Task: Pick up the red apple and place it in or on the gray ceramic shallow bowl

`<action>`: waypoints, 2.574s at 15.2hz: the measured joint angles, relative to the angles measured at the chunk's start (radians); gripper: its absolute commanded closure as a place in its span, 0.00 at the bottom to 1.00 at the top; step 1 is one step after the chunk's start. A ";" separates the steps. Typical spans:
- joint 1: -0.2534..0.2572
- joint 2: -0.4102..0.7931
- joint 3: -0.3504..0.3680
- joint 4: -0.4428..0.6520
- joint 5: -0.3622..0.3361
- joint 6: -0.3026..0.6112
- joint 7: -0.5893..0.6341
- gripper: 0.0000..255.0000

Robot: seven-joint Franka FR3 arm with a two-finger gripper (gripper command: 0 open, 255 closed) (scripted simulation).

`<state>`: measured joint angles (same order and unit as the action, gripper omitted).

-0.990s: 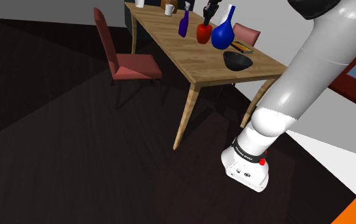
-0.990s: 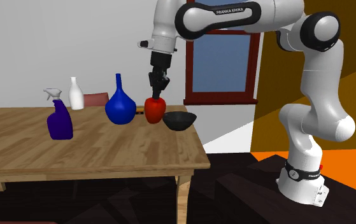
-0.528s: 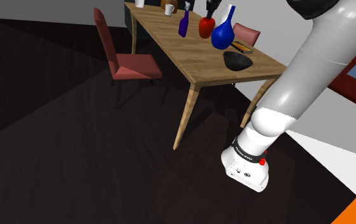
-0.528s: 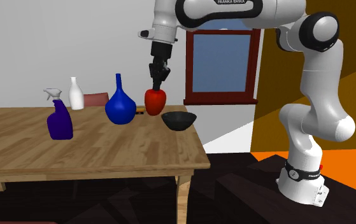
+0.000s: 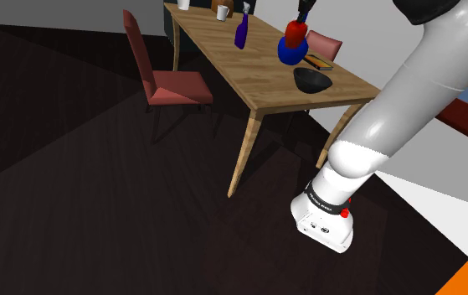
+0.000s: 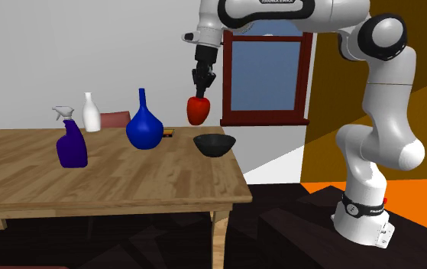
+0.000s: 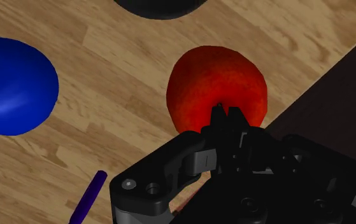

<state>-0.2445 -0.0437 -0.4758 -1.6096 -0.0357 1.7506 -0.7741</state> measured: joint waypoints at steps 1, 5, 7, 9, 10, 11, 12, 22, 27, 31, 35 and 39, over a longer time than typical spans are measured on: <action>-0.007 -0.012 -0.008 -0.004 -0.003 -0.007 -0.015 1.00; -0.045 -0.027 -0.052 0.022 0.002 -0.044 -0.099 1.00; -0.067 -0.024 -0.079 0.046 0.011 -0.065 -0.149 1.00; -0.086 -0.017 -0.104 0.066 0.021 -0.079 -0.194 1.00; -0.099 -0.010 -0.120 0.092 0.030 -0.099 -0.223 1.00; -0.112 -0.003 -0.136 0.110 0.038 -0.112 -0.251 1.00; -0.124 0.006 -0.151 0.125 0.047 -0.120 -0.278 1.00; -0.129 -0.037 -0.152 -0.042 0.023 0.011 -0.285 1.00; -0.130 -0.053 -0.151 -0.123 0.014 0.079 -0.283 1.00; -0.130 -0.064 -0.148 -0.187 0.006 0.134 -0.278 1.00; -0.131 -0.066 -0.150 -0.244 0.005 0.190 -0.279 1.00; -0.133 -0.065 -0.152 -0.291 0.005 0.237 -0.282 1.00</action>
<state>-0.3774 -0.1091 -0.6282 -1.9007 -0.0307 1.9880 -1.0557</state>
